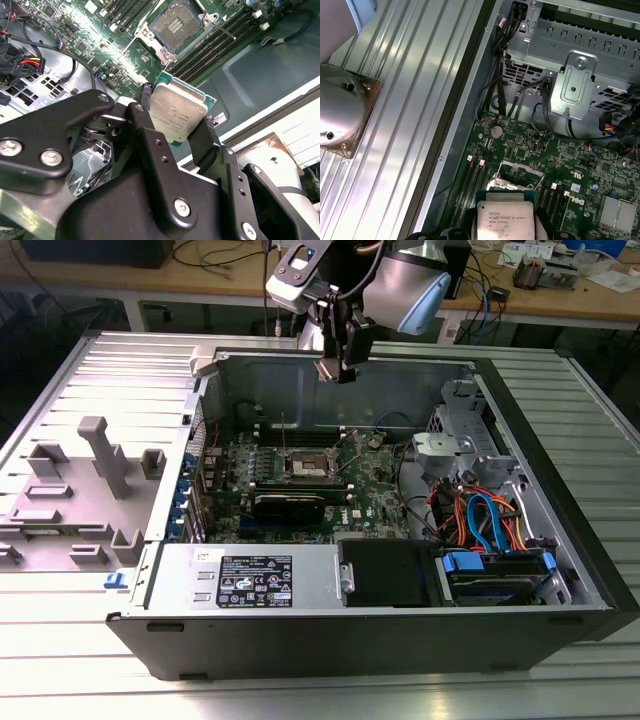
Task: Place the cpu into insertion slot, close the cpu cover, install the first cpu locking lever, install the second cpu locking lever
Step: 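Place the cpu into insertion slot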
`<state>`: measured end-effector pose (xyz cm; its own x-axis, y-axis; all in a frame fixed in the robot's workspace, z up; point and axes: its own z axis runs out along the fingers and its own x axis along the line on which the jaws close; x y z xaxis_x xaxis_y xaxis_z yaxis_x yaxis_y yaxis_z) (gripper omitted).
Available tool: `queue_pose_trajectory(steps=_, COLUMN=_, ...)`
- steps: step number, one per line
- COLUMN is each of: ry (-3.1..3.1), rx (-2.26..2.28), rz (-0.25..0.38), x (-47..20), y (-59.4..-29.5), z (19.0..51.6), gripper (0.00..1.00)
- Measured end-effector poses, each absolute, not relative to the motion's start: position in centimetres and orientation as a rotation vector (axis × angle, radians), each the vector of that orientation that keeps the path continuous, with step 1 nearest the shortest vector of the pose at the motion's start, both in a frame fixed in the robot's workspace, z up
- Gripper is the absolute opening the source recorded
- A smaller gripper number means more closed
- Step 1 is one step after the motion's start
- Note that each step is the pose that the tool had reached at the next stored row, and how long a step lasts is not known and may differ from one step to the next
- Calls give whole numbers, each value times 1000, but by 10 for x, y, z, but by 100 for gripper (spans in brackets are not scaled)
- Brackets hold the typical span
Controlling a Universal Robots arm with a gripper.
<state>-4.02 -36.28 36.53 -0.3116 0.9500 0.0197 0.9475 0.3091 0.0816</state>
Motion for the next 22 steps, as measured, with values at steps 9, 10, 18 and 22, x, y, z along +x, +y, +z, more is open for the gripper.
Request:
queue_pose_trajectory(steps=9, ry=2494, rx=1853, rz=121, x=-40, y=-363, z=365, gripper=55)
queue_pose_trajectory(steps=10, ry=2490, rx=1858, rz=121, x=-40, y=-363, z=364, gripper=55)
queue_pose_trajectory(steps=18, ry=2484, rx=1865, rz=121, x=-41, y=-363, z=363, gripper=55)
queue_pose_trajectory(steps=22, ry=2473, rx=1880, rz=121, x=-46, y=-363, z=359, gripper=55)
